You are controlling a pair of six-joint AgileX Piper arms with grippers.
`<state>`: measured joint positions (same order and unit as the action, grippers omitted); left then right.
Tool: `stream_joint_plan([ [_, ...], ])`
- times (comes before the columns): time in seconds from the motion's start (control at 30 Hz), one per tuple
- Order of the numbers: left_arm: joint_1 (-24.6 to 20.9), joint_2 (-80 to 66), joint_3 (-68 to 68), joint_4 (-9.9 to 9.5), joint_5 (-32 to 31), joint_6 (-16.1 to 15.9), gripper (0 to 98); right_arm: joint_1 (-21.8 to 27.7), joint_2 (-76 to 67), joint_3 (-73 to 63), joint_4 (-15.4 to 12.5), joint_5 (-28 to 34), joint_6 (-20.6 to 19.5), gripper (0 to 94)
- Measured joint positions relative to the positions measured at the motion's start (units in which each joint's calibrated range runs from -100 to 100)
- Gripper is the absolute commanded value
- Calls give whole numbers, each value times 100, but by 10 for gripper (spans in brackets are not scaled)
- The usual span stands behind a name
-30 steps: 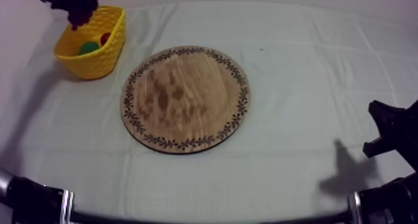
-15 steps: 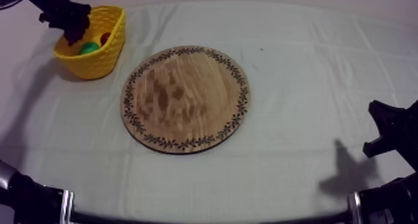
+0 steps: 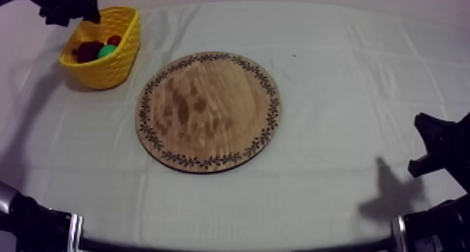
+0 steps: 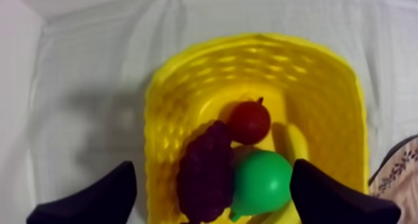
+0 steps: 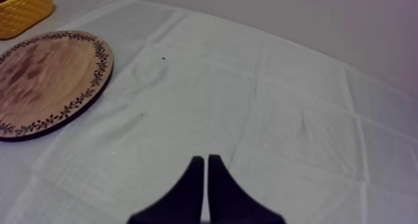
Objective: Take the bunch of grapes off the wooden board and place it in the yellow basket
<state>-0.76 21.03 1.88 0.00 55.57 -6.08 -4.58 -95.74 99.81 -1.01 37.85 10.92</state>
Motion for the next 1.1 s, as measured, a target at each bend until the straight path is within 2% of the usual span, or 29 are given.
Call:
stream_joint_plan([
  [0.1, -11, -380, 213, -76, -123, 133, 843, 0, 0, 0, 0, 0, 0, 4],
  [0.23, -131, -1066, 550, 48, -288, 202, 618, 0, 0, 0, 0, 0, 0, 4],
  [0.3, -255, -1487, 730, 223, -350, 131, 478, 0, 0, 0, 0, 0, 0, 4],
  [0.47, -621, -2539, 1359, 863, -662, -295, 129, 0, 0, 0, 0, 0, 0, 4],
  [0.57, -776, -3246, 1885, 1205, -916, -630, 45, 0, 0, 0, 0, 0, 0, 4],
  [0.63, -799, -3757, 2291, 1338, -1123, -864, 22, 0, 0, 0, 0, 0, 0, 4],
  [0.7, -736, -4275, 2813, 1359, -1454, -1079, 11, 0, 0, 0, 0, 0, 0, 4],
  [0.87, -457, -5478, 4348, 1188, -2483, -1311, 2, 0, 0, 0, 0, 0, 3, 4],
  [1.0, -271, -6618, 5682, 1110, -3194, -1187, 0, 0, 0, 0, 0, 0, 3, 4],
  [1.1, -112, -7453, 6628, 857, -3432, -916, 0, 0, 0, 0, 0, 0, 3, 4],
])
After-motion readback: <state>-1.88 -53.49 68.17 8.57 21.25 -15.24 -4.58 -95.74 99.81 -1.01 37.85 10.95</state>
